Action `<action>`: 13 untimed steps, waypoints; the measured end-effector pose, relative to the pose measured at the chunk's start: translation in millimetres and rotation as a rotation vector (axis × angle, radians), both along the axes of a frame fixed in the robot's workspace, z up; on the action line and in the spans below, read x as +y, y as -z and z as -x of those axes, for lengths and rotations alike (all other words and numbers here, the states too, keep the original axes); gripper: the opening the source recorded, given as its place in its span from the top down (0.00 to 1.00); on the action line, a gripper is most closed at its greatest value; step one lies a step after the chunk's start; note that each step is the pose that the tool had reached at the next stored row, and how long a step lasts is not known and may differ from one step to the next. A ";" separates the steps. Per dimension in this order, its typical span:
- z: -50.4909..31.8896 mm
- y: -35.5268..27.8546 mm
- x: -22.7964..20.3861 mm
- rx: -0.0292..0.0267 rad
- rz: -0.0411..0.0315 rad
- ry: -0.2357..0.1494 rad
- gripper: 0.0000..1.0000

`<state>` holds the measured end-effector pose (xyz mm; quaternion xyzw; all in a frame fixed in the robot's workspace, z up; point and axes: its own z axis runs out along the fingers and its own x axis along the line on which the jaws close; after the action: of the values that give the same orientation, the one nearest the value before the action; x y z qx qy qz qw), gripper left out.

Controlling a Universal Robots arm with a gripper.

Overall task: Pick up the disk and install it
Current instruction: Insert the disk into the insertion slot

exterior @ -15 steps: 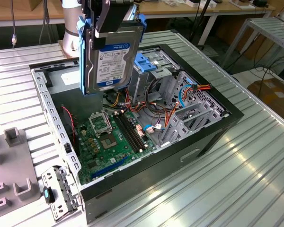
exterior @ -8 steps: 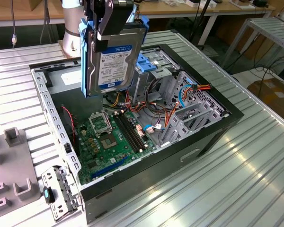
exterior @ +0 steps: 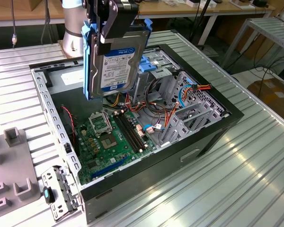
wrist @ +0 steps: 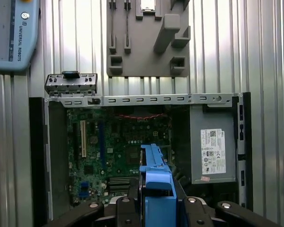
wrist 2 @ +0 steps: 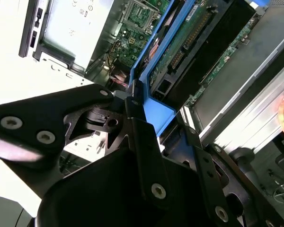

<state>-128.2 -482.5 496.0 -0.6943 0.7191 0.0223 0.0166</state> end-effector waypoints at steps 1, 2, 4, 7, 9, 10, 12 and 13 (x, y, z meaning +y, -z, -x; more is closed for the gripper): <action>-0.7 0.0 -0.5 0.0000 0.0000 0.000 0.63; -1.3 0.0 -0.8 0.0000 0.0001 0.000 0.63; -2.9 0.0 -1.2 0.0001 0.0001 0.000 0.63; -5.8 0.2 -1.6 0.0000 0.0000 0.000 0.63; -7.6 0.3 -1.7 0.0000 0.0001 0.000 0.63; -8.4 0.4 -1.8 0.0000 0.0000 0.000 0.63; -25.7 1.2 -2.5 0.0000 0.0000 0.000 0.63; -30.2 1.5 -2.5 0.0000 0.0000 0.000 0.63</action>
<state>-98.1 -485.0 494.5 -0.6943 0.7191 0.0223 0.0166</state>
